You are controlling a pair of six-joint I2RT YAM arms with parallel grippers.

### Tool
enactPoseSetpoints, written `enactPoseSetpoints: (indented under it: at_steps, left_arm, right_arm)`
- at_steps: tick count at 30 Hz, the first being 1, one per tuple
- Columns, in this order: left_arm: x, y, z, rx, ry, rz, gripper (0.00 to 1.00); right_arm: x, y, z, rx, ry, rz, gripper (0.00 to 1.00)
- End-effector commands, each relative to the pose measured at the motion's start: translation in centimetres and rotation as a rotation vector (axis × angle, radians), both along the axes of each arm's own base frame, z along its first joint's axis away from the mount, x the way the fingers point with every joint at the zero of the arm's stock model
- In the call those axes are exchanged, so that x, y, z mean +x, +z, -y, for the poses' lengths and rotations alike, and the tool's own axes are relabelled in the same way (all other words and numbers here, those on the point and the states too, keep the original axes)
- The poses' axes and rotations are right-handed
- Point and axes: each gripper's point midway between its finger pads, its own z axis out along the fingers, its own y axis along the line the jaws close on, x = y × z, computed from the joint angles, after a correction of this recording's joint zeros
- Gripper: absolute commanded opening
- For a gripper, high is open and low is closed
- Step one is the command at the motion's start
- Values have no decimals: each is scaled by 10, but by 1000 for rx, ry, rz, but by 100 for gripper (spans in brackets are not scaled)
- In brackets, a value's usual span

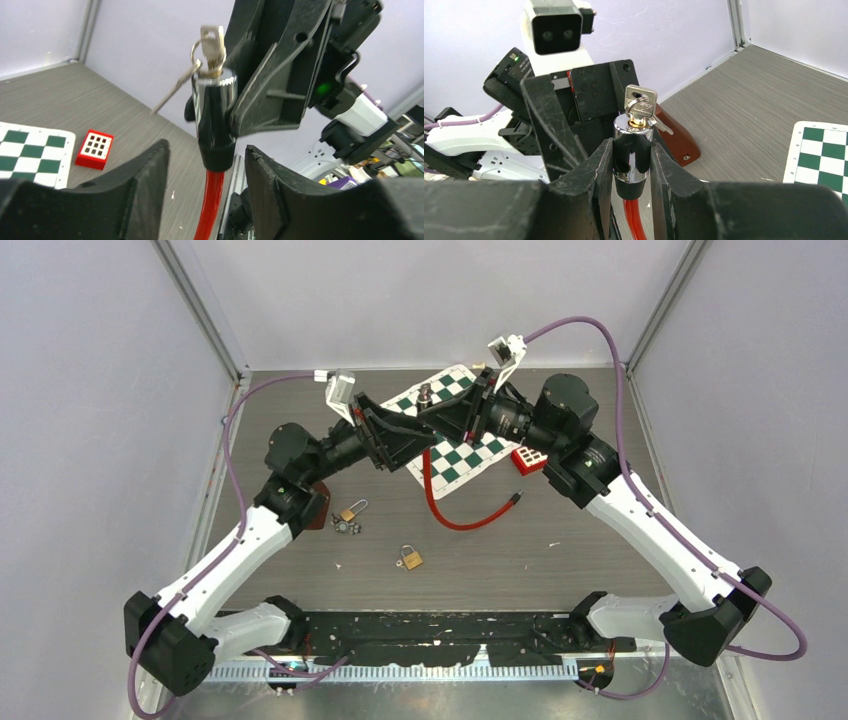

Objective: Lock with the key
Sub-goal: Pick up the lock from the center of the board.

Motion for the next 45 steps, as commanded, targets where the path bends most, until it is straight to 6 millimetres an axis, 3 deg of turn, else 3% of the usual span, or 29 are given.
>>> enactPoseSetpoints:
  at_steps: [1,11,20,24,26,28,30,32,37,40,45]
  left_arm:
    - [-24,43,5,-87,-158,89,52]
    - [-33,38,14,-77,-271,90,44]
    - [-31,40,15,-82,-274,108,22]
    - [-28,42,16,-85,-266,107,0]
    - [-27,43,16,-81,-259,109,0]
    - [-25,41,15,-73,-244,110,0]
    - [-22,40,13,-61,-214,116,0]
    - [-17,38,11,-36,-175,124,0]
    - [9,26,2,57,-4,105,0]
    - [22,19,-7,120,98,89,0]
    - [27,29,-14,119,158,120,0]
  right_arm:
    - [-18,42,11,126,24,104,5]
    - [-17,56,20,188,-22,138,5]
    - [-17,53,17,184,-11,128,5]
    - [-15,48,16,173,-10,117,5]
    - [-12,45,16,164,-19,105,11]
    - [-7,41,20,154,-53,88,47]
    - [1,37,27,146,-112,66,67]
    - [10,33,39,150,-175,35,76]
    - [32,22,79,232,-347,-81,80]
    - [49,3,112,298,-510,-216,78]
    - [70,-87,142,221,-751,-572,68]
